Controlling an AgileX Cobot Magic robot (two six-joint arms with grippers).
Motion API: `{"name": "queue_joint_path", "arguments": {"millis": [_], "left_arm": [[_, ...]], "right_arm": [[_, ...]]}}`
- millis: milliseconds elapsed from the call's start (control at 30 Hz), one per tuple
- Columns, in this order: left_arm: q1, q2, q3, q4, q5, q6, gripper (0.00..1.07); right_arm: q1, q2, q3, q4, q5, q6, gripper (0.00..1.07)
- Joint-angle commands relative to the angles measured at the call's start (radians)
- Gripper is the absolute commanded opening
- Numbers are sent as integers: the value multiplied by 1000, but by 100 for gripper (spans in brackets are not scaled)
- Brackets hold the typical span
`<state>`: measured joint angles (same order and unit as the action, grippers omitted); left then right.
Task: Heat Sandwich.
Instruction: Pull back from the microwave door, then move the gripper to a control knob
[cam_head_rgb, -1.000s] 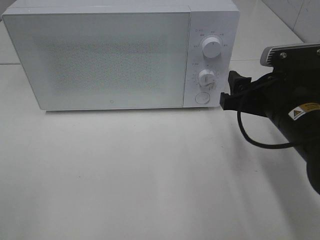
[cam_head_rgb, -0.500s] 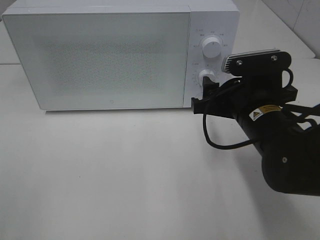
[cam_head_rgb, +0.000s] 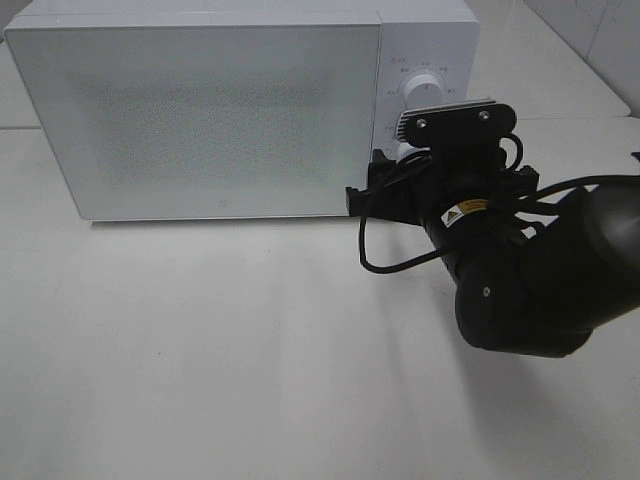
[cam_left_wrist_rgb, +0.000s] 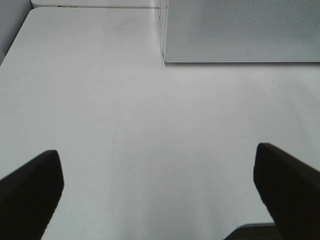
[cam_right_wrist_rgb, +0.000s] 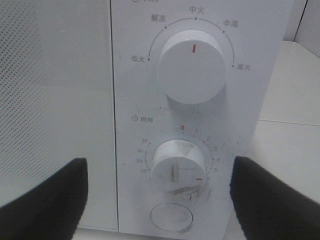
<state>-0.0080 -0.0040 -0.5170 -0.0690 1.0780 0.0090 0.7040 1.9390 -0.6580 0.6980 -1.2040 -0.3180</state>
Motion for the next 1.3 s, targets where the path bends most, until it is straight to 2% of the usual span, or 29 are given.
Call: {"name": "queue_joint_path", "arguments": {"millis": [33,267,500,1000,1067,1167,1200,1233,1300], "left_arm": [[7,-27,2,-3,-7,1,98],[7,-27,2,-2,-7,1,98],[7,-27,2,0,-7,1,98],[7,-20,2,0,-7,1,98],[7,-20,2,0,-7,1,98],[7,-20,2,0,-7,1,98],[7,-20,2,0,-7,1,98],[7,-20,2,0,-7,1,98],[7,-20,2,0,-7,1,98]], "right_arm": [[-19,24,-37,-8,-4,-1,76],[-33,63,-74,-9,-1,8,76],[-90,101,-116,-21,21,38,75],[-85,130,-127,-43,38,46,74],[-85,130,-127,-43,28,46,71],[-85,130,-127,-43,22,46,58],[-85,130,-127,-43,22,46,58],[-85,130,-127,-43,20,46,48],[-85,130,-127,-43,17,45,36]]}}
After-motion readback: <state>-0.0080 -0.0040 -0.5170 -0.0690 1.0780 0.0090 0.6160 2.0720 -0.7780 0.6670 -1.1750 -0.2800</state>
